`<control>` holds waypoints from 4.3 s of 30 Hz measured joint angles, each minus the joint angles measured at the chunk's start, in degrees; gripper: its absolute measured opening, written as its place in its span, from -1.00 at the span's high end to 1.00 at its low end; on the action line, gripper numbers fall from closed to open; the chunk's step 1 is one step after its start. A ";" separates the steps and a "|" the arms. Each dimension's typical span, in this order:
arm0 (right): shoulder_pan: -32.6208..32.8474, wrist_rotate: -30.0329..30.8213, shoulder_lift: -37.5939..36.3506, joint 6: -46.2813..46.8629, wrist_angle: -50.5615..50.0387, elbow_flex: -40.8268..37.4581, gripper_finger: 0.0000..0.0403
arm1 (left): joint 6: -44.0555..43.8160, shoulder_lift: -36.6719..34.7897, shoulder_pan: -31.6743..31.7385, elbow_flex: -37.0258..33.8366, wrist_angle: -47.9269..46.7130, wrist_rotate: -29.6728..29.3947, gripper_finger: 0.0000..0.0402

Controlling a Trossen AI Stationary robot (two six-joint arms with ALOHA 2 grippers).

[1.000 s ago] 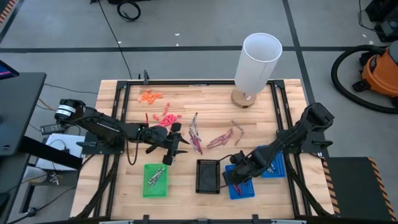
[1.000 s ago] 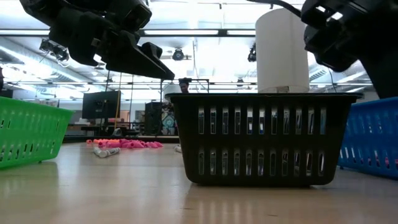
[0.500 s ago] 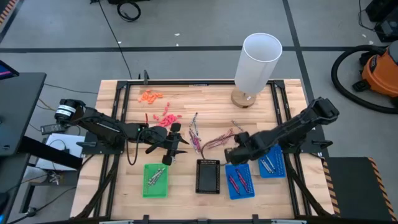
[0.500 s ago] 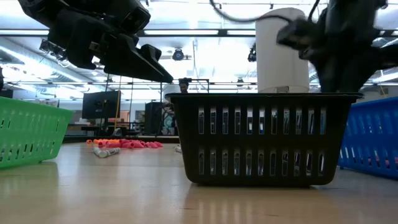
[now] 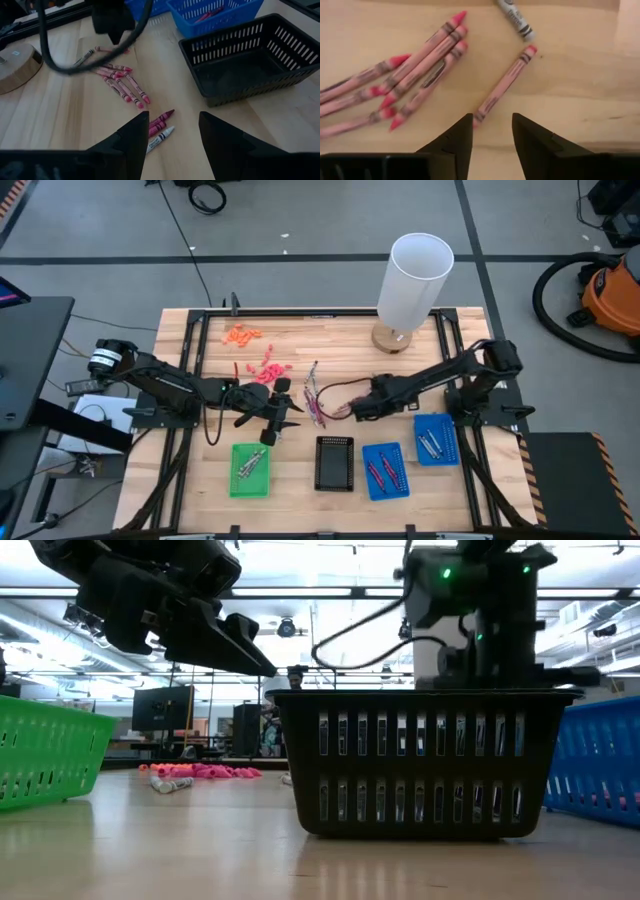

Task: Sort crayons
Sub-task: Put the pink crayon into the black bin, then put the black crayon into the right blue bin

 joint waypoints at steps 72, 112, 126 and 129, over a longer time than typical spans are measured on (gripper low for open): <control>10.34 -1.46 -1.73 -9.83 24.63 7.48 0.81 | 0.33 -0.02 -0.02 0.04 -3.51 0.00 0.08; 19.17 0.88 9.76 -12.59 42.85 7.52 0.71 | 4.48 -0.02 0.59 0.04 0.00 -1.49 0.08; 18.99 -0.42 8.35 -13.30 42.31 7.48 0.44 | 3.81 -0.02 0.24 -1.02 1.44 -1.52 0.08; 18.99 2.73 6.48 -15.27 41.70 7.48 0.43 | 3.65 -0.02 -0.17 -4.22 5.92 -1.52 0.08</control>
